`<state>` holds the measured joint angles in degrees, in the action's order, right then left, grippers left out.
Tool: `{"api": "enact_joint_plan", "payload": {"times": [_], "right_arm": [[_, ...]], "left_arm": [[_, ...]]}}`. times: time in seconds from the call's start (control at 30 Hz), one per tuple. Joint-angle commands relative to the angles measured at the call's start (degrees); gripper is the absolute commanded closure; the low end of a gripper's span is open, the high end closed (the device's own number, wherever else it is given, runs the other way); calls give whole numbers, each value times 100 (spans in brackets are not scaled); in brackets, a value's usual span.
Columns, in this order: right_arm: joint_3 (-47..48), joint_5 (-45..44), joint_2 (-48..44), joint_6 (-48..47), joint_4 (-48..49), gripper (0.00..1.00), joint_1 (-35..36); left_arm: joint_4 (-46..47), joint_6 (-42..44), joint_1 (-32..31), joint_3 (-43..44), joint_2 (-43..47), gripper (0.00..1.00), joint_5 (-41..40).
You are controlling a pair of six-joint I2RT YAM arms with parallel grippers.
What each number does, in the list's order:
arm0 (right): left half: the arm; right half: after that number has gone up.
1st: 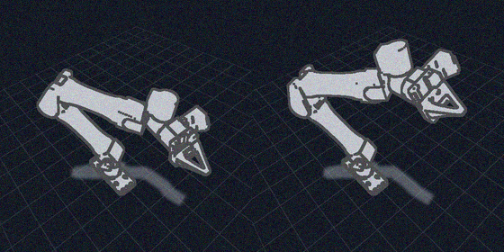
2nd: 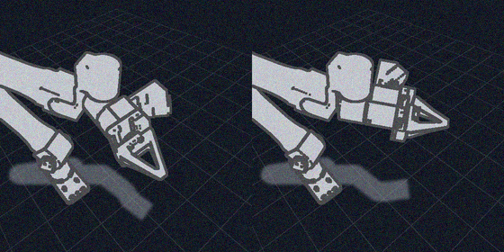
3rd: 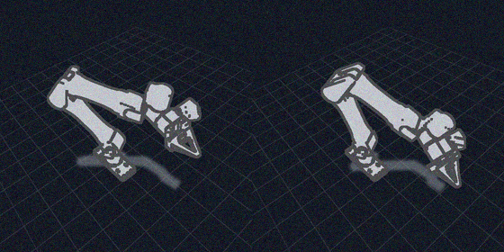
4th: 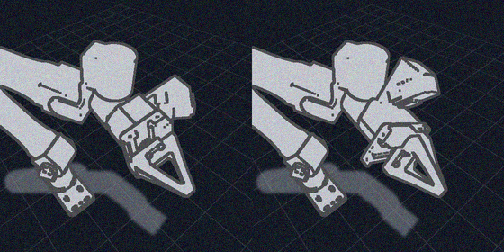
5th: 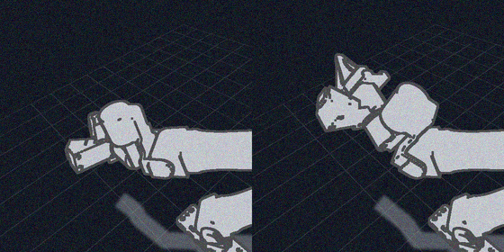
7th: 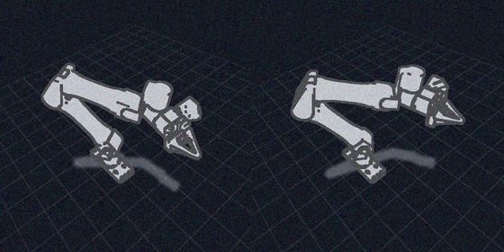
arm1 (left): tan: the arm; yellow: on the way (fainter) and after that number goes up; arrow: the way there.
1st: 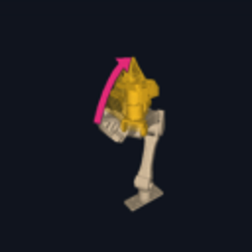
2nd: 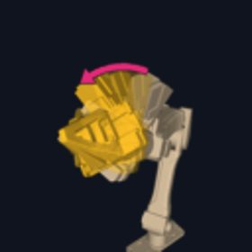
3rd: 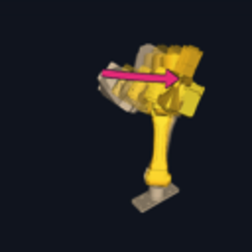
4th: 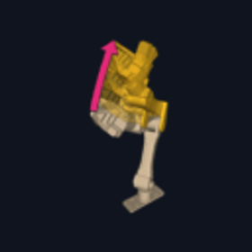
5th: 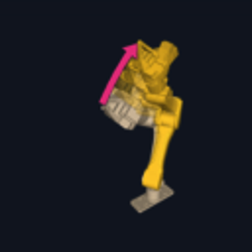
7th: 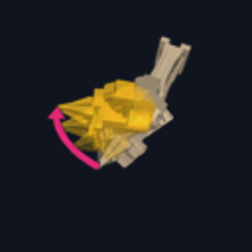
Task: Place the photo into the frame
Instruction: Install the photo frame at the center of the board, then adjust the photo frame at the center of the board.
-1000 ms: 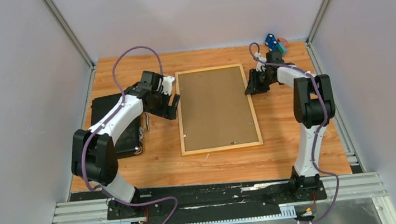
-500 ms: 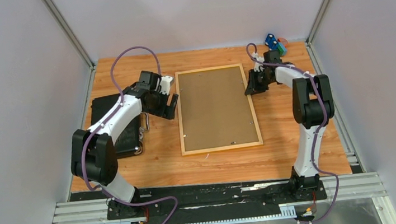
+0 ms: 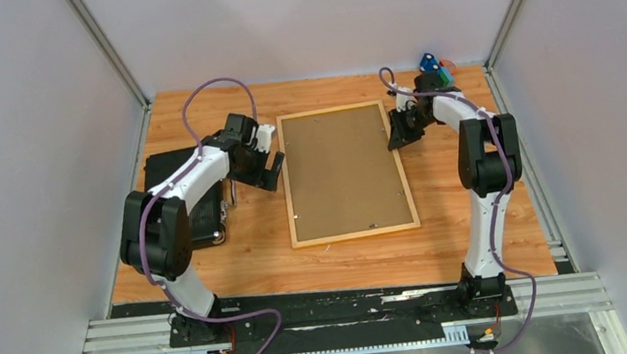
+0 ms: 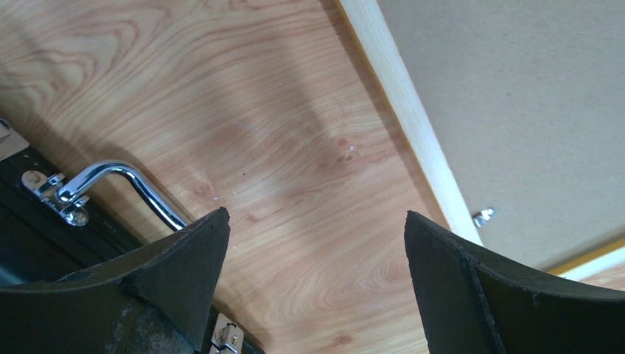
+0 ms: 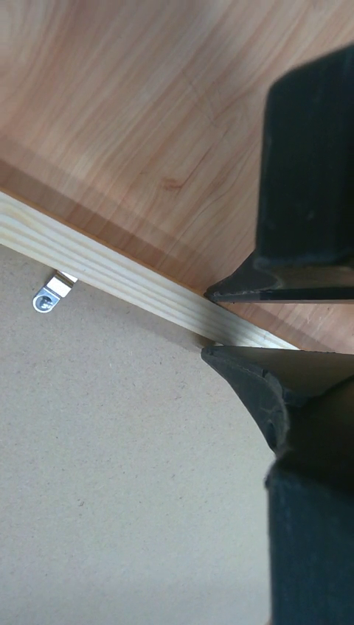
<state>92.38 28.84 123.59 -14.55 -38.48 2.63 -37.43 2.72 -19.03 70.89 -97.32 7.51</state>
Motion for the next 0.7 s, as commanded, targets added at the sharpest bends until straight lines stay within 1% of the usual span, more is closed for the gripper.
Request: {"api": "enact_joint_plan", "payload": {"times": [0.0,0.33,0.5,0.67], "right_arm": [[475,221,410,-1435,-708,100,82],[1332,493,945,-3076,-2003,100,276],[1362,287,1032,-3606,-2160,100,629],[1453,31,1072,-4114,-2164,100,970]], "left_arm": [[140,41,22,336,-183,4,-77],[138,184,31,550,-369,3,-115],[169,268,36,642,-469,0,-244],[126,327,31,711,-611,0,-267]]}}
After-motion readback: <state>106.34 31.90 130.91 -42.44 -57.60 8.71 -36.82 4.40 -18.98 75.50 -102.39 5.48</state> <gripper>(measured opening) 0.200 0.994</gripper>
